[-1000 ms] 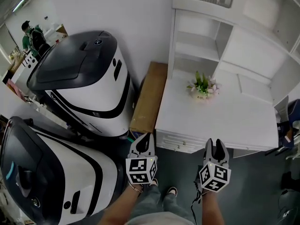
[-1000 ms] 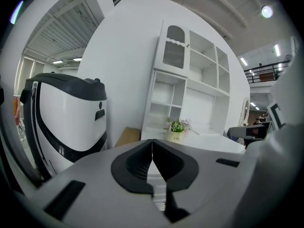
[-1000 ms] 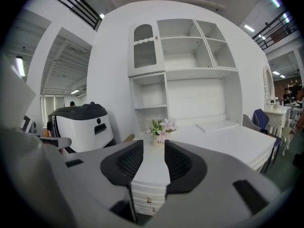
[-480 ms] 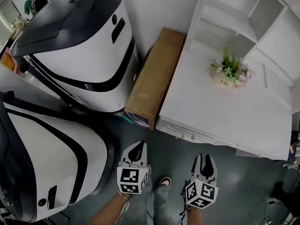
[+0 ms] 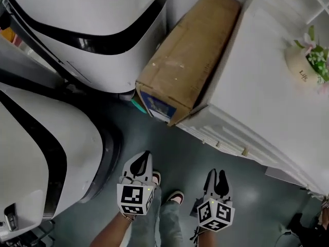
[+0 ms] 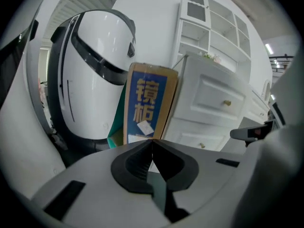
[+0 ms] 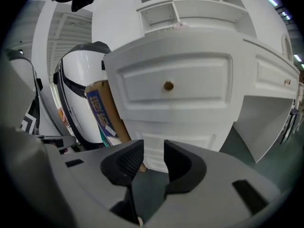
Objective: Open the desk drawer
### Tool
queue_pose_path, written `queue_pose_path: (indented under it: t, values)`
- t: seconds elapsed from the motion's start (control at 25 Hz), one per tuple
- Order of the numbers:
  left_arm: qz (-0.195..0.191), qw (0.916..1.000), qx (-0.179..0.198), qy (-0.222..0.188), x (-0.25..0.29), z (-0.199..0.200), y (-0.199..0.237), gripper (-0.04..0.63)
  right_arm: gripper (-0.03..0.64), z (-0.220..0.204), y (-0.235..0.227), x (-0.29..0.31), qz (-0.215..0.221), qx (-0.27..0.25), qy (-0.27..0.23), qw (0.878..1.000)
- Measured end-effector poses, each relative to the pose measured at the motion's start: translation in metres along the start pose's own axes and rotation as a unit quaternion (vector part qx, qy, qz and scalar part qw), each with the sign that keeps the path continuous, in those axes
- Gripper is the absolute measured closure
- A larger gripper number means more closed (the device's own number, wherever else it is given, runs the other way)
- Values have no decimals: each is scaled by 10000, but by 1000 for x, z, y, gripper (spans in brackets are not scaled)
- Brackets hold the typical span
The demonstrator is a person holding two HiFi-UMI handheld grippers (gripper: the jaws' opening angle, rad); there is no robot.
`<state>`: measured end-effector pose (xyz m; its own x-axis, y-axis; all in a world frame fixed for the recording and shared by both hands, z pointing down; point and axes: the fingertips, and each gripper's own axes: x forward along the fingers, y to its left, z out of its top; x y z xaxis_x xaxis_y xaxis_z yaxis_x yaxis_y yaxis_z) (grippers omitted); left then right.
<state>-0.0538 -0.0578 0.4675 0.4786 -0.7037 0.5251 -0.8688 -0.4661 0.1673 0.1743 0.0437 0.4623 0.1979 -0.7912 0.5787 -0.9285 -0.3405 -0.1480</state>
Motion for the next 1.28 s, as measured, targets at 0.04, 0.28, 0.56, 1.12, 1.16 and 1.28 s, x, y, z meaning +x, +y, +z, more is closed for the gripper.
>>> queue_pose_path:
  t: [0.04, 0.28, 0.56, 1.12, 1.16, 1.28]
  values:
    - [67, 10000, -49, 21, 4, -17, 6, 577, 476, -12, -1, 10, 26, -51, 35, 10000]
    - [257, 9994, -194, 111, 33, -109, 32, 577, 476, -85, -12, 67, 95, -361, 229, 9990]
    - [122, 9998, -22, 142, 82, -168, 50, 577, 476, -154, -31, 137, -65, -235, 201, 9995]
    - [-178, 9986, 487, 89, 166, -225, 60, 577, 472, -220, -65, 228, -405, -365, 115, 9984]
    - [-179, 9986, 495, 95, 168, -226, 60, 577, 472, -222, -67, 232, -431, -356, 132, 9983]
    - [-153, 9985, 512, 99, 175, -227, 61, 577, 472, -225, -73, 241, -519, -321, 153, 9980]
